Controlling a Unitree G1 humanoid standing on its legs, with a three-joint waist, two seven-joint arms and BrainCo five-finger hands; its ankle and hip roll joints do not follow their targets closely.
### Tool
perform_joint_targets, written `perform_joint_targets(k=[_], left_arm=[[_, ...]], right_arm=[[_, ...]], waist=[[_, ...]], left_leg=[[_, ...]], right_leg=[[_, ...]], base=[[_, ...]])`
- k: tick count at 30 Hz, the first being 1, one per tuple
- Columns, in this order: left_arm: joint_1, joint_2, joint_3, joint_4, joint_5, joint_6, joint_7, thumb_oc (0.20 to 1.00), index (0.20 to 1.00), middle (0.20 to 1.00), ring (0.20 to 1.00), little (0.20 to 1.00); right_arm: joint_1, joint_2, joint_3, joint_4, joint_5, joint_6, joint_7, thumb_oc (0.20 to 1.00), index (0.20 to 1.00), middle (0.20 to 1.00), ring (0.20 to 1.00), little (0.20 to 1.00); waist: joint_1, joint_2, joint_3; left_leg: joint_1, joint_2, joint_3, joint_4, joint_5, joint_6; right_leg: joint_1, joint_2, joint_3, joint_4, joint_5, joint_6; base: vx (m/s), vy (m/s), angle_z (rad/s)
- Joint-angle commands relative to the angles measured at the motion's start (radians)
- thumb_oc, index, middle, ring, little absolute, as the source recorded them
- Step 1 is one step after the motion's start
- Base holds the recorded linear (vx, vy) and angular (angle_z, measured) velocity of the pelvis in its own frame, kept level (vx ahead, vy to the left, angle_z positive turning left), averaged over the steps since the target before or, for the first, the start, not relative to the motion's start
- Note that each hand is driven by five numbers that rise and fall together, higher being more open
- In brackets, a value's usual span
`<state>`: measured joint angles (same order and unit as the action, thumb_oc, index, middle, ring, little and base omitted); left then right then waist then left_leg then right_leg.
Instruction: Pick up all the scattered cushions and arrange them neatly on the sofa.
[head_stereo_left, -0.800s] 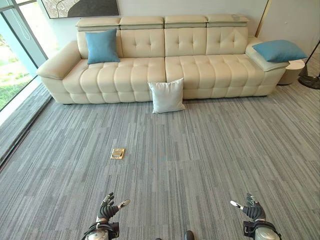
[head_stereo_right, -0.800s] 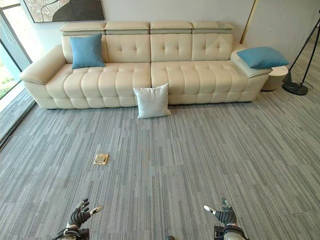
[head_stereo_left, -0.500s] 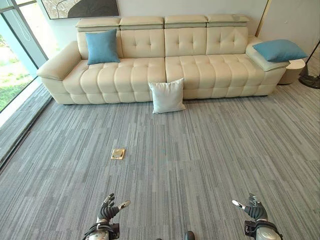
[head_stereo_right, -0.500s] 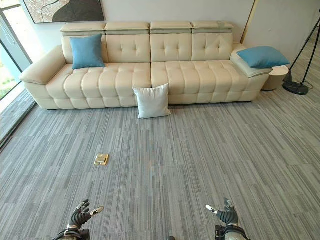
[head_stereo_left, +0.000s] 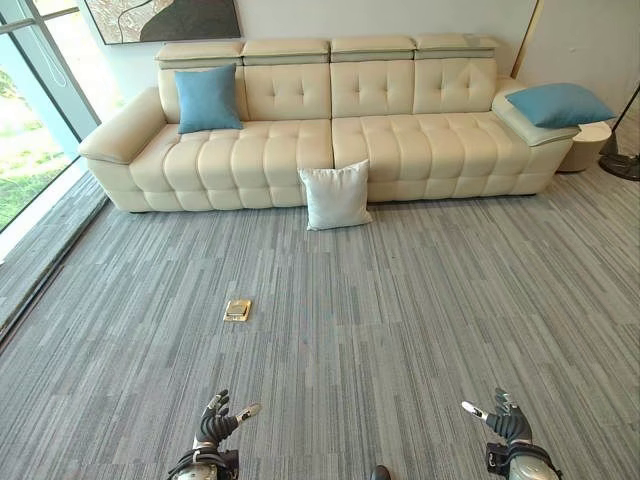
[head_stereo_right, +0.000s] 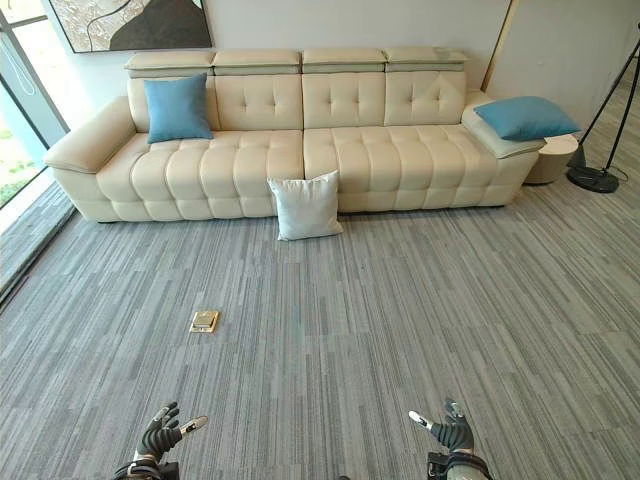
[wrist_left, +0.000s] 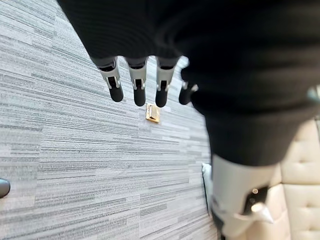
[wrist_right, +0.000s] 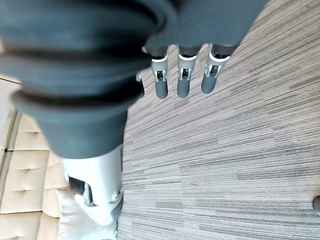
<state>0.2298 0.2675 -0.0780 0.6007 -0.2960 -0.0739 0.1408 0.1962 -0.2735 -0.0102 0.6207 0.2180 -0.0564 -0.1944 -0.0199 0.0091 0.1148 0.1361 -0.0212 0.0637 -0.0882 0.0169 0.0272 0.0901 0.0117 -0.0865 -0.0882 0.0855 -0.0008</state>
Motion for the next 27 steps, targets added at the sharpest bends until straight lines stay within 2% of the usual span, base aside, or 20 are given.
perform_joint_targets(k=[1,6,12,22,23,27], left_arm=[[-0.059,0.011,-0.001,0.010,-0.006,-0.026,0.001,1.000,1.000,1.000,1.000,1.000],[-0.069,0.011,-0.005,0.013,-0.004,-0.025,0.008,1.000,1.000,1.000,1.000,1.000],[-0.087,0.030,-0.004,-0.004,-0.013,-0.029,0.021,1.000,1.000,1.000,1.000,1.000],[-0.113,0.025,-0.023,0.027,-0.021,-0.036,0.037,1.000,1.000,1.000,1.000,1.000],[-0.118,0.024,-0.026,0.034,-0.029,-0.036,0.036,1.000,1.000,1.000,1.000,1.000],[-0.122,0.032,-0.047,0.041,-0.010,-0.029,0.025,1.000,1.000,1.000,1.000,1.000]], right_arm=[[-0.049,-0.019,0.007,-0.018,0.011,-0.029,-0.004,1.000,1.000,1.000,1.000,1.000],[-0.057,-0.017,0.014,-0.017,0.014,-0.030,-0.005,1.000,1.000,1.000,1.000,1.000],[-0.071,-0.024,0.022,-0.031,0.013,-0.029,-0.014,1.000,1.000,1.000,1.000,1.000],[-0.126,-0.036,0.063,-0.010,-0.011,-0.026,-0.023,1.000,1.000,1.000,1.000,1.000],[-0.134,-0.036,0.068,-0.008,-0.011,-0.025,-0.023,1.000,1.000,1.000,1.000,1.000],[-0.145,-0.036,0.072,-0.011,-0.006,-0.024,-0.011,1.000,1.000,1.000,1.000,1.000]], waist=[[-0.010,-0.018,0.023],[-0.010,-0.020,0.031],[-0.012,-0.026,0.061],[-0.001,-0.035,0.101],[0.001,-0.036,0.103],[0.004,-0.035,0.113]], left_leg=[[0.030,0.022,-0.019,0.001,-0.091,-0.039],[0.019,0.022,-0.021,0.001,-0.086,-0.040],[-0.057,0.029,-0.027,0.001,-0.056,-0.048],[-0.100,0.020,-0.035,0.001,-0.058,-0.030],[-0.101,0.018,-0.037,0.001,-0.061,-0.026],[-0.087,0.007,-0.043,0.001,-0.084,0.009]], right_leg=[[0.060,-0.045,-0.017,0.001,-0.148,0.076],[0.050,-0.045,-0.020,0.001,-0.147,0.077],[-0.020,-0.043,-0.032,0.001,-0.126,0.076],[-0.057,-0.048,-0.037,0.001,-0.125,0.080],[-0.061,-0.048,-0.036,0.009,-0.127,0.080],[-0.122,-0.065,-0.022,0.182,-0.177,0.097]], base=[[0.00,0.000,0.00],[0.00,0.000,0.00],[-0.01,-0.020,0.07],[0.07,0.039,0.02],[0.09,0.140,0.03],[0.10,0.186,-0.04]])
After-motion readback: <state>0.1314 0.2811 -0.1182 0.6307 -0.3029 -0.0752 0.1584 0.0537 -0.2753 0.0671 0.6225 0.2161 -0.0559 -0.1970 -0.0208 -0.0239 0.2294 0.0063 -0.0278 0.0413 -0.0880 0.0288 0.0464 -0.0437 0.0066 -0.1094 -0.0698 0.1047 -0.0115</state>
